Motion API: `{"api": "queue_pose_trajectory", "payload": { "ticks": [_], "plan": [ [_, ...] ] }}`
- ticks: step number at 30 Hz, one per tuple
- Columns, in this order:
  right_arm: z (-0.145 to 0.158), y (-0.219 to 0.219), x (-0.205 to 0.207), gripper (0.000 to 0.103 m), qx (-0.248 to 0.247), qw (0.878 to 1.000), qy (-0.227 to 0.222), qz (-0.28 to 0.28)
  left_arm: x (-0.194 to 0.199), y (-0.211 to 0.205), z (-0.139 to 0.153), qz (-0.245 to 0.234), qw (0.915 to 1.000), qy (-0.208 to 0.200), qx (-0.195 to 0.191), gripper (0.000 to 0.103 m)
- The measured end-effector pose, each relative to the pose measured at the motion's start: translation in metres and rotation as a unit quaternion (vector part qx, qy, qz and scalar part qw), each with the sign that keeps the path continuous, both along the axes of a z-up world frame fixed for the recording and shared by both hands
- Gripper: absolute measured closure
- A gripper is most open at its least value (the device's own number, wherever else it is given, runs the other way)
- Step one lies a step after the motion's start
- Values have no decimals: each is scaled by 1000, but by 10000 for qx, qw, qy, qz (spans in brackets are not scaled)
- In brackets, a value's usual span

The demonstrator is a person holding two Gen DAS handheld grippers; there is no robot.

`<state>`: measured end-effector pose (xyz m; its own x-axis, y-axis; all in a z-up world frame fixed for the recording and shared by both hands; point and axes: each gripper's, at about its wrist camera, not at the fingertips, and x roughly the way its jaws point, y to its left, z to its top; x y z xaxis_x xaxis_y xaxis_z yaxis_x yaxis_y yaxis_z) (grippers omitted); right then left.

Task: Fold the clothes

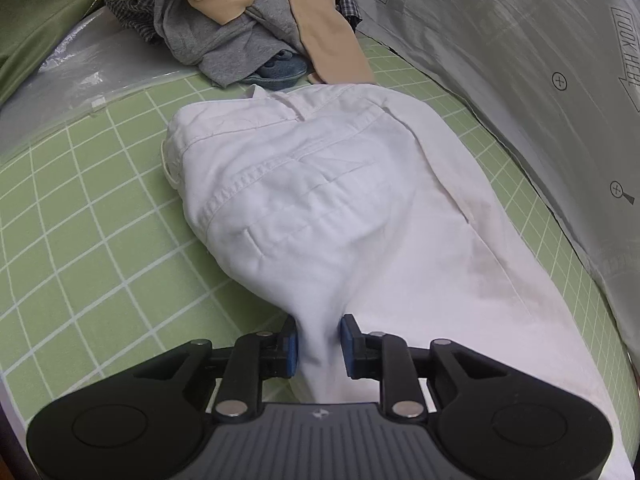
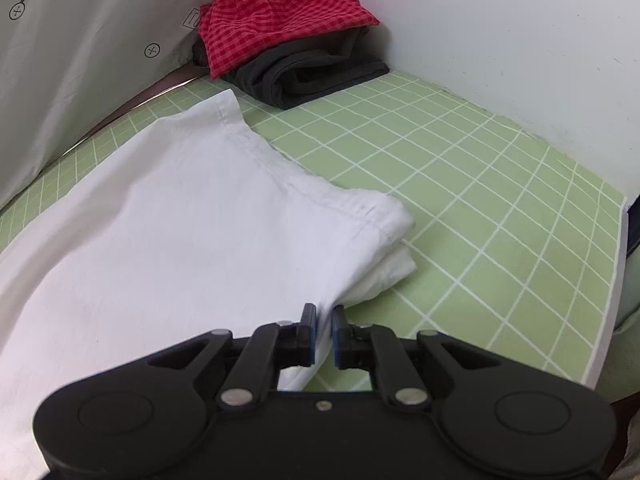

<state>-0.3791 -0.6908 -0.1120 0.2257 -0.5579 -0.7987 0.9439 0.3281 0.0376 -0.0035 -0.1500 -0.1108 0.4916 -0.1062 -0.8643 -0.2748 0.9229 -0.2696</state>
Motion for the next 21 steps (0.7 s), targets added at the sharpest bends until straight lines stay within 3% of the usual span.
{"api": "queue_pose_trajectory", "payload": {
  "ticks": [2,4,6,7,8,9,12,16,18,20,21],
  "plan": [
    [4,2,-9,92,-35,9999,63,110,-17,-3,7,-141,9998,-38,131,69],
    [10,4,-18,80,-104,9997,103,212,-33,-8,12,-279,9994,-111,181,60],
    [18,4,-27,46,-230,9995,65,221,-46,-15,17,-382,9990,-164,151,46],
    [20,3,-30,34,-292,9993,26,222,-52,-18,18,-427,9988,-185,129,31],
    [23,1,-34,7,-354,9991,-13,224,-59,-24,20,-471,9986,-234,88,22],
    [24,1,-37,0,-470,9986,-95,217,-63,-29,21,-525,9982,-279,55,20],
    [23,-1,-40,0,-500,9974,-270,445,-75,-50,22,-764,9966,-301,67,15],
    [17,-4,-41,0,-422,9968,-373,564,-84,-73,20,-1003,9946,-275,14,17],
    [15,-6,-40,0,-374,9965,-404,627,-86,-82,17,-1047,9943,-206,-63,30],
    [13,-9,-41,0,-331,9965,-425,639,-84,-90,13,-1074,9942,-54,-97,52],
    [12,-12,-41,0,-317,9966,-439,620,-82,-93,9,-1087,9940,58,-108,57]
  ]
}}
